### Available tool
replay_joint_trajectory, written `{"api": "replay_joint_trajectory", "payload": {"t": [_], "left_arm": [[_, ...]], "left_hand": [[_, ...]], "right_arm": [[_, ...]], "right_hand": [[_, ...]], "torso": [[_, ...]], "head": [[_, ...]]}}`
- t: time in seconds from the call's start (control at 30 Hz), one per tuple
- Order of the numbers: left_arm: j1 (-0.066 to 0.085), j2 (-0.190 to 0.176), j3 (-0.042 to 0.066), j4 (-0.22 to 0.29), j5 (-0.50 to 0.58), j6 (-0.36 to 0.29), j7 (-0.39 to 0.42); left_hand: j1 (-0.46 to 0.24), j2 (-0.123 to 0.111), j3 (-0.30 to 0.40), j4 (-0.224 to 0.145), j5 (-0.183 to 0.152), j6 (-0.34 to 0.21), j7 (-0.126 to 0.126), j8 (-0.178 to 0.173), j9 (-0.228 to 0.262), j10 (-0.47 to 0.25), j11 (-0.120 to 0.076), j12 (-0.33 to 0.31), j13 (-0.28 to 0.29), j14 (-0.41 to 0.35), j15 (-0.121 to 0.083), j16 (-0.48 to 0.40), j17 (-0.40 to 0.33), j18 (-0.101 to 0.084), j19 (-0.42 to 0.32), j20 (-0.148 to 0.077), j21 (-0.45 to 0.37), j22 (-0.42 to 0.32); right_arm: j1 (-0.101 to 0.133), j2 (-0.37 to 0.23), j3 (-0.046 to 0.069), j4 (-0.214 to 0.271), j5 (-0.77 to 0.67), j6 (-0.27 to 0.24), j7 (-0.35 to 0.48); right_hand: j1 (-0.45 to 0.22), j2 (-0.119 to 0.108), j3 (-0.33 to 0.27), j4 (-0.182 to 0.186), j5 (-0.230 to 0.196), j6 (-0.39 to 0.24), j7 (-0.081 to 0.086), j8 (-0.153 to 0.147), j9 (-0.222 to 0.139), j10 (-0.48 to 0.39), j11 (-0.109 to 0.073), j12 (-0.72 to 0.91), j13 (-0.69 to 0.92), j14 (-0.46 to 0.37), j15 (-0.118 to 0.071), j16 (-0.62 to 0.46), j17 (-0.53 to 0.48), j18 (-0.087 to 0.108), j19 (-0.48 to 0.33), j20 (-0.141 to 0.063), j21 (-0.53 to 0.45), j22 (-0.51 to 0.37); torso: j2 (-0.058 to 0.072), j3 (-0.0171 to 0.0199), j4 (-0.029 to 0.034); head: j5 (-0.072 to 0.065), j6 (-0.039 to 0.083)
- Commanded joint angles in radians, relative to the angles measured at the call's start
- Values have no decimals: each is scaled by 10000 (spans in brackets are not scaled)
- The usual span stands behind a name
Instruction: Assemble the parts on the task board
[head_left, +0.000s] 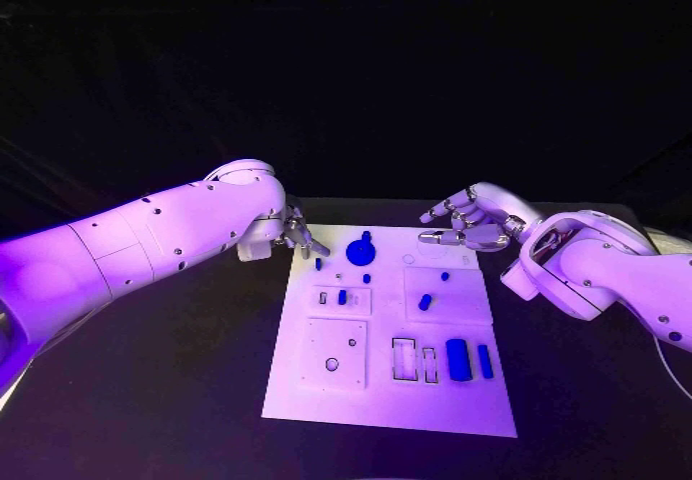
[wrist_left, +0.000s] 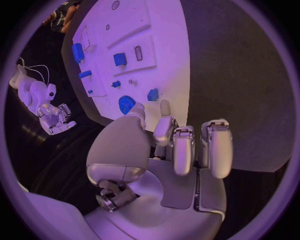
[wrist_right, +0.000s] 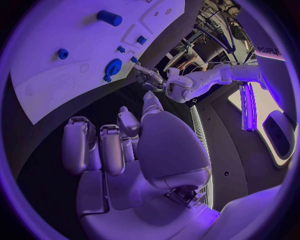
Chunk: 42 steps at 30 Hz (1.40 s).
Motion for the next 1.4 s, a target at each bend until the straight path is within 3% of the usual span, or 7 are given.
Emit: {"api": "replay_joint_trajectory", "payload": {"t": [0.03,0.4,0.9,1.4], "left_arm": [[-2,48,-6,-25,-55,408,92],[-72,212,-78,-194,45,391,147],[-97,267,-91,-213,52,172,213],[-97,291,-91,-224,72,281,232]], "left_hand": [[173,4,-68,-4,29,78,-13,74,20,79,-26,48,21,1037,-26,31,2633,-66,743,-4,36,2112],[447,130,-70,-13,46,94,-35,112,58,124,-48,109,76,1037,-46,31,2633,-74,758,-27,58,2141],[559,200,-52,-13,51,108,-46,140,84,144,-58,135,99,1037,-55,31,2633,-78,767,-36,70,2155],[1295,465,130,-161,60,69,-69,189,172,151,-79,128,83,1037,-70,31,2633,-75,762,-58,58,2155]], "right_arm": [[-12,16,0,-5,-16,102,45],[-21,49,0,-13,-16,107,56],[-27,65,0,-33,-15,135,49],[-39,87,0,-44,-10,150,59]], "right_hand": [[-44,78,-58,-6,26,73,10,-7,16,-52,-24,-18,10,653,-81,-40,994,85,-70,10,-41,-10],[-44,78,-58,-6,26,73,10,-7,16,-52,-24,-18,10,653,-81,-40,994,85,-70,10,-41,-10],[-37,88,-63,-7,37,77,8,-5,17,-44,-25,-5,16,652,-82,-45,991,83,-64,9,-38,-3],[-35,92,-65,-8,40,78,8,-5,18,-42,-26,-1,18,652,-83,-46,990,83,-62,9,-37,0]], "torso": [[-4,0,1],[8,3,-11],[-6,16,-1],[1,11,-3]], "head": [[6,-11],[9,-37],[-5,-65],[0,-70]]}}
